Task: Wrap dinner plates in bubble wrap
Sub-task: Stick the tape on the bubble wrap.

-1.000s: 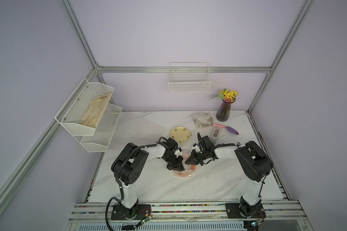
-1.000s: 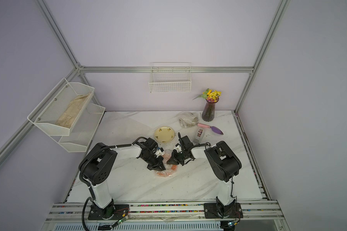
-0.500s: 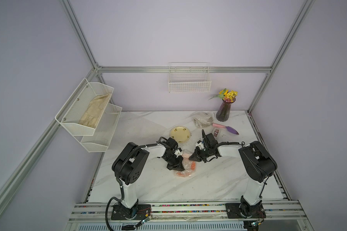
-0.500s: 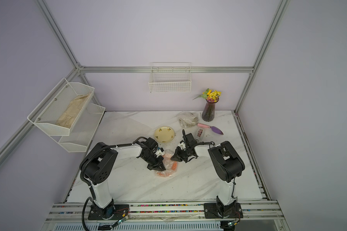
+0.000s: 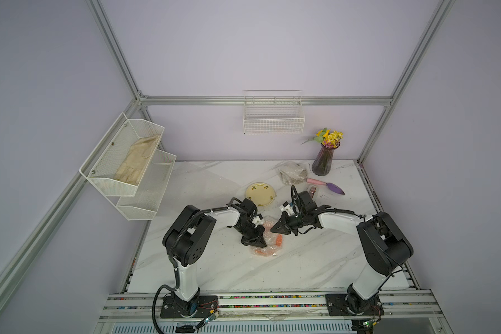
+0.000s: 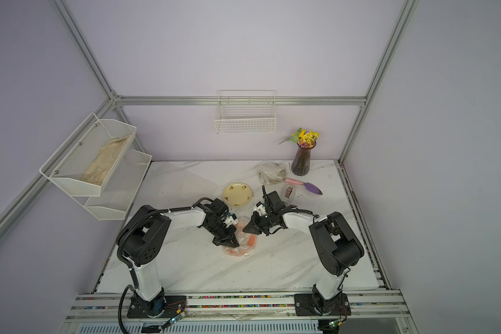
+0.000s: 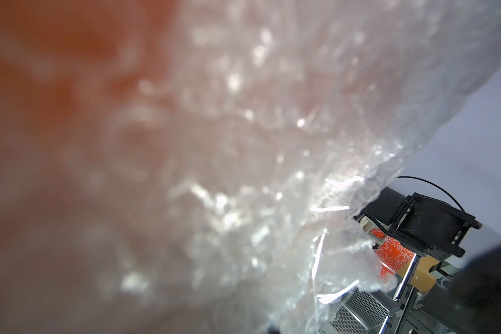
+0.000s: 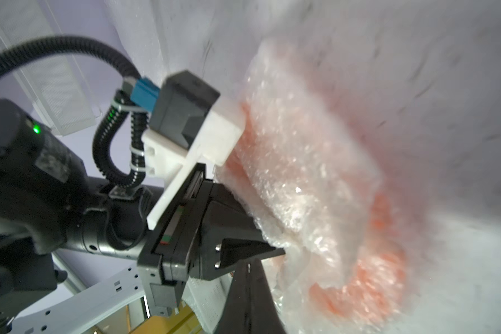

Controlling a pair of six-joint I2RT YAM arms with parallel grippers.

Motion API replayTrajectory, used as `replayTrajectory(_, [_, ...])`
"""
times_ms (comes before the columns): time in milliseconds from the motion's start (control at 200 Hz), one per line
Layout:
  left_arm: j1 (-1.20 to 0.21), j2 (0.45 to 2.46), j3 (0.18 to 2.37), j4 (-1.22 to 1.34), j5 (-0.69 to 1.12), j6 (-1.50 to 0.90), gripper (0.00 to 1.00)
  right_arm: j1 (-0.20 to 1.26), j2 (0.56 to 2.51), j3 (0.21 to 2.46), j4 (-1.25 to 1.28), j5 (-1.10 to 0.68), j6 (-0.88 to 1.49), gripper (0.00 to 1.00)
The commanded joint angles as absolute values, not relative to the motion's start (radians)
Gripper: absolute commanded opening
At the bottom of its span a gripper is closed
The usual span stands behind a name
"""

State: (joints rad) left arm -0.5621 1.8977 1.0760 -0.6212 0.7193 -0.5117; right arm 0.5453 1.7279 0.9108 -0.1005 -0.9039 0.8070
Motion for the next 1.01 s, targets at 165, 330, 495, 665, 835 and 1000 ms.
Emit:
replayTrajectory(165, [-0.559,1.954,1.074,-0.718,0.592,-0.503,0.03,0.567,1.828,1.016,-0.586,-0.628,0.563,0.00])
replayTrajectory(330, [-0.557,1.951,1.071,-0.718,0.592,-0.506,0.03,0.584,1.700,0.965,-0.359,-0.828,0.707,0.00])
replayTrajectory(495, [-0.557,1.956,1.073,-0.717,0.594,-0.506,0.03,0.659,1.684,0.923,-0.339,-0.880,0.739,0.00])
replayTrajectory(665, [-0.557,1.959,1.075,-0.721,0.590,-0.503,0.03,0.678,1.800,0.975,-0.550,-0.703,0.629,0.00])
replayTrajectory(835, [-0.554,1.956,1.073,-0.718,0.581,-0.526,0.03,0.678,1.696,0.972,-0.495,-0.612,0.728,0.00])
replayTrajectory(1000, [-0.554,1.948,1.053,-0.669,0.604,-0.577,0.03,0.701,1.510,0.852,-0.405,-0.547,0.906,0.20])
